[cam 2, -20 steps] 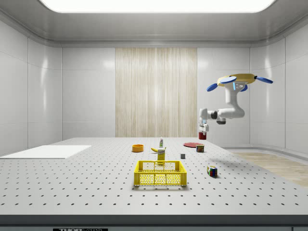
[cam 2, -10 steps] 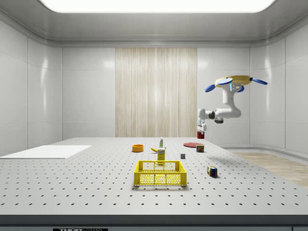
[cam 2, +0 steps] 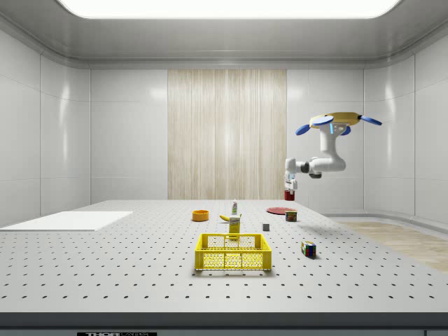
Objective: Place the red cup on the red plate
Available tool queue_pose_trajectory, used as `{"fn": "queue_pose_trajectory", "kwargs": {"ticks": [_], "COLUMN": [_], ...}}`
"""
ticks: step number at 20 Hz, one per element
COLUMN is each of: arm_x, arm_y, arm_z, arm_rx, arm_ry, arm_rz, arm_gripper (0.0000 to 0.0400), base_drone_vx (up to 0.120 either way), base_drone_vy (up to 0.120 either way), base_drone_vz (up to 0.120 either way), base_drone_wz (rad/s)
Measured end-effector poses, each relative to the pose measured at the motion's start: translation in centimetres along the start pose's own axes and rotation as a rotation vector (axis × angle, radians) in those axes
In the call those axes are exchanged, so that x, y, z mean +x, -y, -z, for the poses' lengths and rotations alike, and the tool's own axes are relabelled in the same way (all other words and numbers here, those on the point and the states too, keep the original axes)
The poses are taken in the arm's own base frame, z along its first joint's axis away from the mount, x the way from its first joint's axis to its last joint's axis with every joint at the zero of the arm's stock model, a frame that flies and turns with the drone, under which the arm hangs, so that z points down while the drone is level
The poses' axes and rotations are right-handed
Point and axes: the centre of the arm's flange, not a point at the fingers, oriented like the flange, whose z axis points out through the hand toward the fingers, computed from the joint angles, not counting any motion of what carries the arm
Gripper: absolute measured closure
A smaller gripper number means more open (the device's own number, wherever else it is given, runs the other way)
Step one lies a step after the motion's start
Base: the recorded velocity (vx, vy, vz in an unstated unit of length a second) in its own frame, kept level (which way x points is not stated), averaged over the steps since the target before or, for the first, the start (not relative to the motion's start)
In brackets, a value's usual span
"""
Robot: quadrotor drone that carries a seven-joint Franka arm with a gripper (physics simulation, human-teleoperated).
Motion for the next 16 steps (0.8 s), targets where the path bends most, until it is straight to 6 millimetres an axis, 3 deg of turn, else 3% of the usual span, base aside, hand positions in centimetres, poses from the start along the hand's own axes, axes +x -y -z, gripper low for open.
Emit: {"fn": "queue_pose_trajectory", "kwargs": {"ticks": [16], "arm_x": [0.0], "arm_y": [0.0], "arm_z": [0.0], "arm_rx": [0.0], "arm_ry": [0.0], "arm_rz": [0.0], "arm_gripper": [0.03], "base_drone_vx": [0.0], "base_drone_vy": [-0.12], "base_drone_vz": [0.0], "base_drone_wz": [0.0]}}
